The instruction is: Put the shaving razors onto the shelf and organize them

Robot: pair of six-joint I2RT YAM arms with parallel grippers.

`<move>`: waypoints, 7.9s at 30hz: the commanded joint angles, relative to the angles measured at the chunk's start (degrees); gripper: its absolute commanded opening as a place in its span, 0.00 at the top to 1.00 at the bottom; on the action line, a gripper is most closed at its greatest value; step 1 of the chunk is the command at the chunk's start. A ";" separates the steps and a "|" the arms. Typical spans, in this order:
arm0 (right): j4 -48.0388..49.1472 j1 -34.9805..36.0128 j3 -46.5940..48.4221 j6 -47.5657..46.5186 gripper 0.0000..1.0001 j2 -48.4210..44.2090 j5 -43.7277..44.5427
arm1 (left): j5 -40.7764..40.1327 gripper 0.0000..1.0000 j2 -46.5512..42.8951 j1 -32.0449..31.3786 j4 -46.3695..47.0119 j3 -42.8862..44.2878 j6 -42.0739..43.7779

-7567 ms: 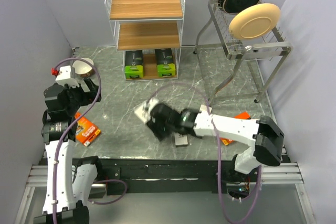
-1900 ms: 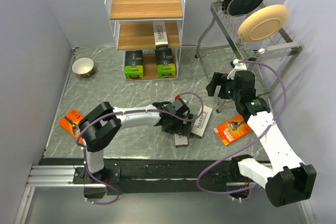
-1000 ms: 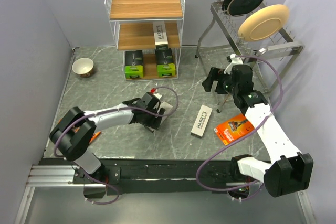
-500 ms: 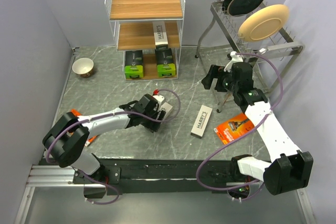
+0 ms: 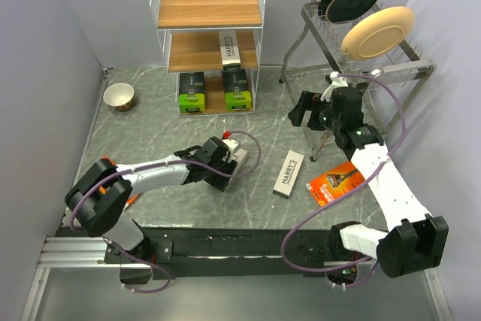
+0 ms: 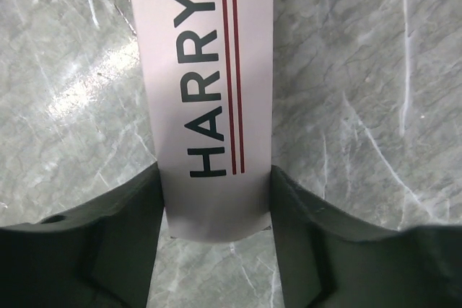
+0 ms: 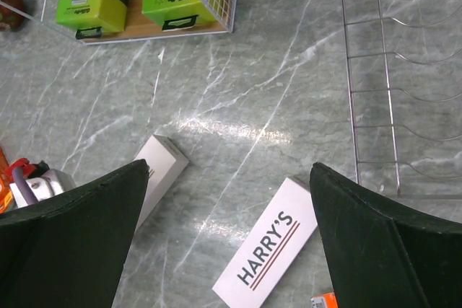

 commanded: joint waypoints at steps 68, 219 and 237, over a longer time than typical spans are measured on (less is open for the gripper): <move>4.03 14.63 -0.37 -27.30 0.00 7.05 -14.84 | -11.53 0.20 14.68 21.08 -2.34 59.11 2.60; 3.77 -1.27 -8.64 -11.82 0.00 -17.14 -6.66 | -17.09 0.50 -15.47 -2.49 -8.74 15.76 0.31; 4.21 -1.27 5.42 -13.23 0.00 -1.40 -5.96 | -1.18 0.55 -20.40 8.77 -16.22 5.06 -4.43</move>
